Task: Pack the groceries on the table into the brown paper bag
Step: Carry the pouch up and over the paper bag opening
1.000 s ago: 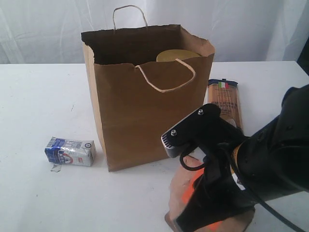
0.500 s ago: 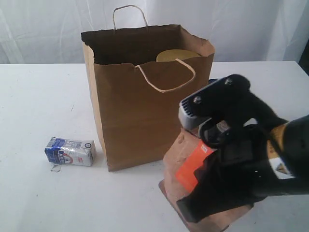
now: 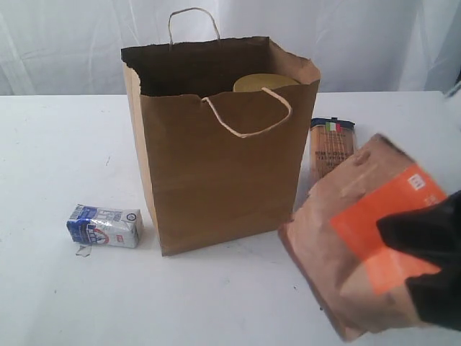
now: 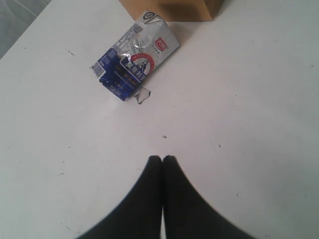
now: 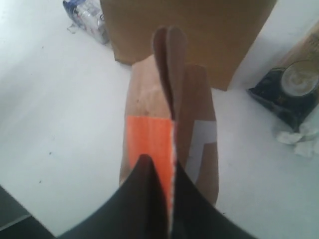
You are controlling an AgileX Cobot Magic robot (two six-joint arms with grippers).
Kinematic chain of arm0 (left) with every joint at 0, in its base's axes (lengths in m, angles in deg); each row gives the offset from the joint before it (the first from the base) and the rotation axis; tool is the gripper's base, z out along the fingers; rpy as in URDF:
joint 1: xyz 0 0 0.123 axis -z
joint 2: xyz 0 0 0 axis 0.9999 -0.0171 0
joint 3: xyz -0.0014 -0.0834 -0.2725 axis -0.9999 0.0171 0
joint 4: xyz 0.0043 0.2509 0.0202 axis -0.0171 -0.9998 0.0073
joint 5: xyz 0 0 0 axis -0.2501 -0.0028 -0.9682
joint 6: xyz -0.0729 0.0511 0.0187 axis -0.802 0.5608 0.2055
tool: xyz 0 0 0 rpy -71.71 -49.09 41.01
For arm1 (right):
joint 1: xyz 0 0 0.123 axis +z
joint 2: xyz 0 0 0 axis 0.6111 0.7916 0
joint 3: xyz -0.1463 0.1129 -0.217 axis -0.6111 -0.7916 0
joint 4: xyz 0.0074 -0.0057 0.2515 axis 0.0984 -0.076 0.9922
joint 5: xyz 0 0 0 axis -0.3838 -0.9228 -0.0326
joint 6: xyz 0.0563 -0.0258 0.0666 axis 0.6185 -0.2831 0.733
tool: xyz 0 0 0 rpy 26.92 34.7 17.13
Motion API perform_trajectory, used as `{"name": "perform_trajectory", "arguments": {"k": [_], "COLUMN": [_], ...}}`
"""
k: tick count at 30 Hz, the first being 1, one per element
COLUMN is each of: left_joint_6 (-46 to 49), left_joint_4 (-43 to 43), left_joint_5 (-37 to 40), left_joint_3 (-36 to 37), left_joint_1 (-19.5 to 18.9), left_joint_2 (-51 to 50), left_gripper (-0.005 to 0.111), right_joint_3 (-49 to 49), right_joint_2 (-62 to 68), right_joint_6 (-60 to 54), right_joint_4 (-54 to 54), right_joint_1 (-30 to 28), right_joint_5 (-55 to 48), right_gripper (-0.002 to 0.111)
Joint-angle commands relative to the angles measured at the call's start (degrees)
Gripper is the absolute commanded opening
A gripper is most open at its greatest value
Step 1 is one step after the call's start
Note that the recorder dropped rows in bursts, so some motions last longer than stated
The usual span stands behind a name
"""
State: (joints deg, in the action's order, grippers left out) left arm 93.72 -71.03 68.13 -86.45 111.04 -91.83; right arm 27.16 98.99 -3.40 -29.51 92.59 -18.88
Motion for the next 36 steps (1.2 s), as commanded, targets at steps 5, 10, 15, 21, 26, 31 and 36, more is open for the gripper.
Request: {"name": "perform_trajectory", "arguments": {"k": [5,10,15,21,26,31,36], "left_joint_6": [-0.33,-0.33,-0.33,-0.33,-0.33,-0.33,-0.33], "left_joint_4": [0.17,0.17,0.17,0.17,0.17,0.17,0.17], "left_joint_5": [-0.06,-0.06,-0.06,-0.06,-0.06,-0.06,-0.06], "left_joint_3": [0.27,0.27,0.27,0.27,0.27,0.27,0.27], "left_joint_1": [-0.14,-0.14,-0.14,-0.14,-0.14,-0.14,-0.14], "left_joint_2": [0.43,0.43,0.43,0.43,0.43,0.43,0.43], "left_gripper": [0.0,0.0,0.0,0.0,0.0,0.0,0.0], "right_joint_3": [8.84,12.64,13.25,11.55,11.55,13.62,20.06], "right_joint_2": [-3.15,-2.02,0.85,0.85,0.85,3.43,8.31], "right_joint_6": [2.52,10.44,15.79,36.48,36.27,29.12,17.63], "right_joint_4": [-13.42,-27.33,-35.57,-49.83,-43.91,-34.34,-24.46], "right_joint_1": [-0.28,-0.28,-0.28,-0.28,-0.28,-0.28,-3.17], "right_joint_5": [1.36,14.65,20.92,19.26,17.35,17.55,17.68], "right_gripper": [0.0,0.0,0.0,0.0,0.0,0.0,0.0]}}
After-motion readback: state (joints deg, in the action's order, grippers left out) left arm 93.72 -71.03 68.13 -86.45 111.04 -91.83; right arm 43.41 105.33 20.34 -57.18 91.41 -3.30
